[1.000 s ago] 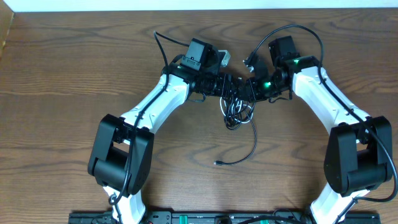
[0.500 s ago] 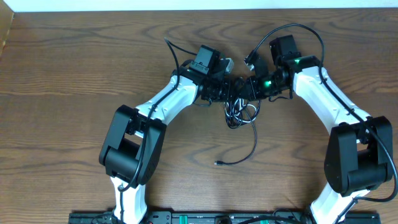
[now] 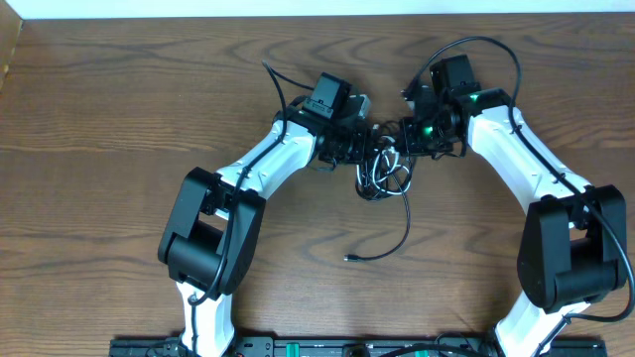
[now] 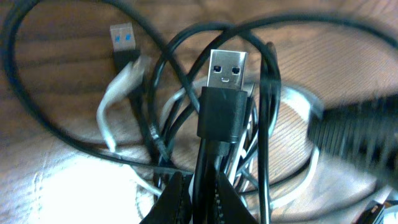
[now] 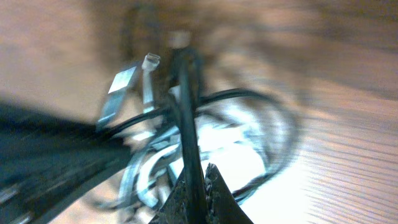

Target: Untangle cables

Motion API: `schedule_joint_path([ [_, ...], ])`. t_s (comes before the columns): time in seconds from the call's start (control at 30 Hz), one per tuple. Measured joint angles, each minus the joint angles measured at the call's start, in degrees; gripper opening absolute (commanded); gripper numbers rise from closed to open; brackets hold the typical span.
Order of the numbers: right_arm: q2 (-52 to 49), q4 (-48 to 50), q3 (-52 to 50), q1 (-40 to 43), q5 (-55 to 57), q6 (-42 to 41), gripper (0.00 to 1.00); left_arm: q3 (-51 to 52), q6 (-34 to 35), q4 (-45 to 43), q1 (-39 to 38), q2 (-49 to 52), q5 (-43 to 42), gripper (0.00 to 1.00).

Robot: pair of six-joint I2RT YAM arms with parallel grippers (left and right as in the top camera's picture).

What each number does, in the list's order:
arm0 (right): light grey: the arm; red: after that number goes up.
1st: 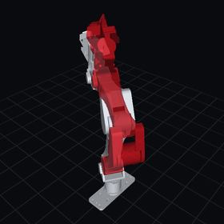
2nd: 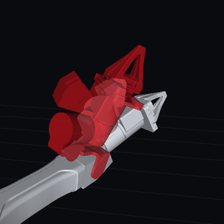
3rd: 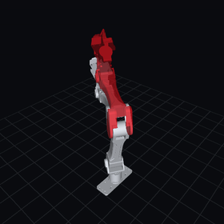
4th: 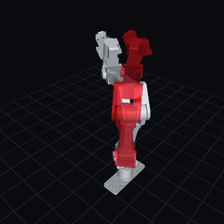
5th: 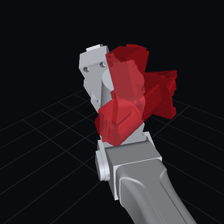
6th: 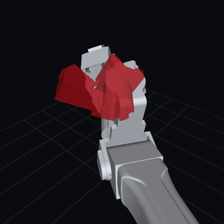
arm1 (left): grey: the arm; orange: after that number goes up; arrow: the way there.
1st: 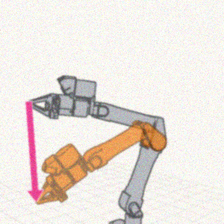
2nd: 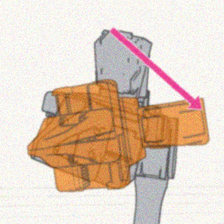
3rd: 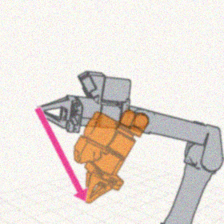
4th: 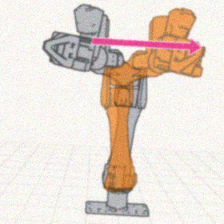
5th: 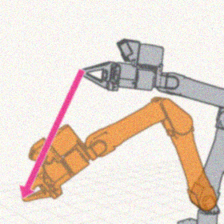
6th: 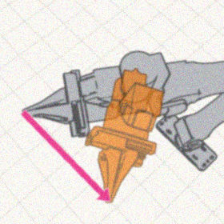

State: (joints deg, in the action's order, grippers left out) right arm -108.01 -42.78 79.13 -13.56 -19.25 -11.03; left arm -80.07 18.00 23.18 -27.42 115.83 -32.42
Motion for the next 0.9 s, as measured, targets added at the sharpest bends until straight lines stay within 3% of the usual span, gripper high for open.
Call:
schedule_joint_path([
  [0.3, -3.87, 1.77, 0.00, 0.00, 10.56, -4.31, 0.01, 0.00, -4.09, 3.72, 0.52, -4.57, -1.66, 0.07],
  [0.9, -5.97, 1.27, 0.00, 0.70, 6.91, -5.62, 0.01, 0.07, -2.58, 2.40, 8.37, -26.01, -6.40, 0.08],
])
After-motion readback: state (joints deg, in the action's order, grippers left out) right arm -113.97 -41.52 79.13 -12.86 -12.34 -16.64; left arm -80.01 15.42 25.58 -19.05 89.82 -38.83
